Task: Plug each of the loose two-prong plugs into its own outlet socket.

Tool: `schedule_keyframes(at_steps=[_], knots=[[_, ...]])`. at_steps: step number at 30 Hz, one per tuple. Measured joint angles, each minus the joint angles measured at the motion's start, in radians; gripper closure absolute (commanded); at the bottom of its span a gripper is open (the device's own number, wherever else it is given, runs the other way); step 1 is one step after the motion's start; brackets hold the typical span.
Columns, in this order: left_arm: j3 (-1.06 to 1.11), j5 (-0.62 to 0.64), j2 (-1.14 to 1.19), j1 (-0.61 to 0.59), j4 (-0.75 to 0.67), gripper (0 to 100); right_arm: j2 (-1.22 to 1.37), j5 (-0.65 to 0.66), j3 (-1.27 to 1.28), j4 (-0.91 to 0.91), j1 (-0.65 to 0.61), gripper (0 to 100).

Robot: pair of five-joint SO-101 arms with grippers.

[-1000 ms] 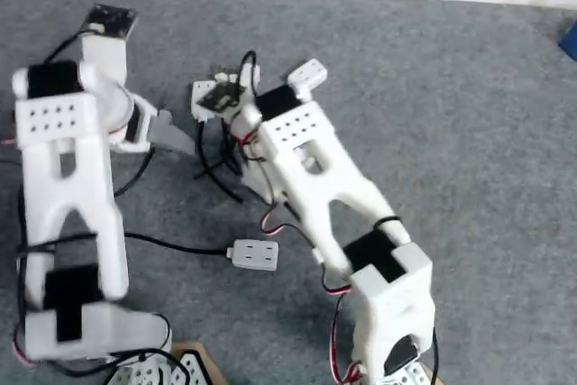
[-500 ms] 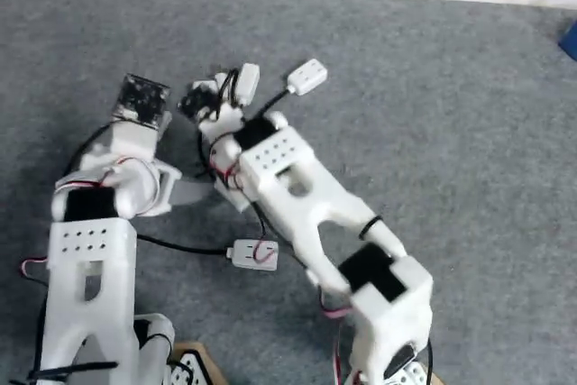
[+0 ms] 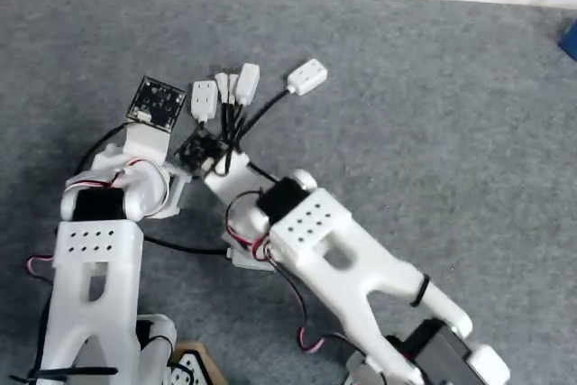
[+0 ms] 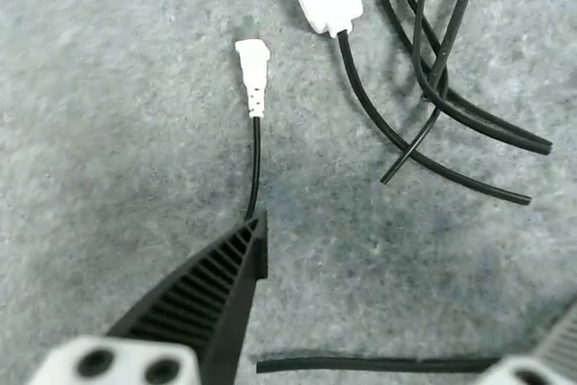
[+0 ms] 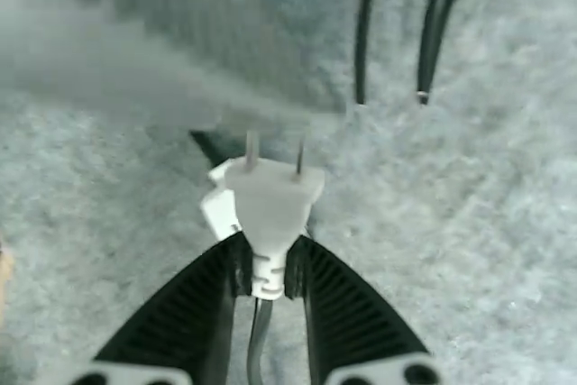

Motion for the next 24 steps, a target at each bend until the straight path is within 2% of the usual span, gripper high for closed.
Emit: schedule_keyframes(at_steps=[11, 24], knots=[[0.052, 0.006, -0.002, 0.005, -0.002, 52, -0.049, -0.003, -0.009, 0.035, -0.025, 98.9], [0.175, 0.043, -0.005, 0.133, -0.005, 52, -0.051, -0.003, -0.192, 0.235, 0.017, 98.9]])
